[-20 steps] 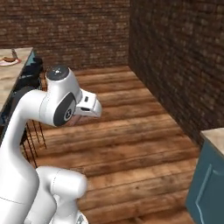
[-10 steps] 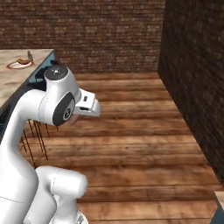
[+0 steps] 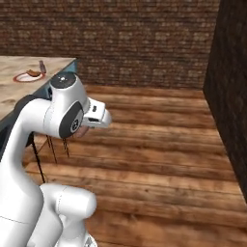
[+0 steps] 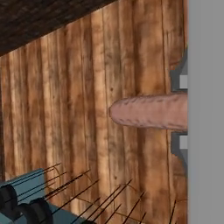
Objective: Move the hot dog bun to the plate on the dining table and place the condiment next to that plate. Then navigate to the fridge and take the sausage and place it on the plate as well.
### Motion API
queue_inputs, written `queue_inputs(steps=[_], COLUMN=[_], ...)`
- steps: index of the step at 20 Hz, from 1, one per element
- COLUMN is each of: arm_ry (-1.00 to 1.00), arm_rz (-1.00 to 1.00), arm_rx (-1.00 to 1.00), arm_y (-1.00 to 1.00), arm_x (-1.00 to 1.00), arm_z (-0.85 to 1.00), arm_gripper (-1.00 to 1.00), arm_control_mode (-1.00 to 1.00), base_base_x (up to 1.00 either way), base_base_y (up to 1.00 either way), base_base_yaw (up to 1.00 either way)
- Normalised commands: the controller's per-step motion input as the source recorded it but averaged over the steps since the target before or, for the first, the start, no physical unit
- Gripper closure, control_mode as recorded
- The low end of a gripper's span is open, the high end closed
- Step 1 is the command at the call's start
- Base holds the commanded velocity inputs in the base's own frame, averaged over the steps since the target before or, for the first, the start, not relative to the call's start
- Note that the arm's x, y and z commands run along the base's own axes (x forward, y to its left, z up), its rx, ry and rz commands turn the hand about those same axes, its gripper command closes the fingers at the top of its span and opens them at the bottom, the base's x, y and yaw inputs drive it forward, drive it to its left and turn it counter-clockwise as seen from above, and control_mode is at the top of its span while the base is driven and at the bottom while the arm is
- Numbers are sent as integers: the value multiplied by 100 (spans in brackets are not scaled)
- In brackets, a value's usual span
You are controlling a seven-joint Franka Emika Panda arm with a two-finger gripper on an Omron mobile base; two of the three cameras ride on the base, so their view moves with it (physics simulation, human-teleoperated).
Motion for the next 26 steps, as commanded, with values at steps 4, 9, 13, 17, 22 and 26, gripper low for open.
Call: queue_inputs(steps=[4, 9, 13, 17, 22, 26], arm_ry=[0, 0, 0, 0, 0, 0], arm_rz=[0, 0, 0, 0, 0, 0], arm_rx=[0, 0, 0, 0, 0, 0], arm_y=[0, 0, 0, 0, 0, 0], arm_x=[0, 0, 0, 0, 0, 0], arm_z=[0, 0, 0, 0, 0, 0], arm_gripper=[100, 100, 100, 100, 100, 100], arm_control_mode=[100, 100, 100, 100, 100, 100], base_base_x=[100, 100, 100, 100, 100, 100], base_base_y=[-6, -9, -13, -19, -25, -15], base_base_yaw=[22, 24, 26, 30, 37, 48])
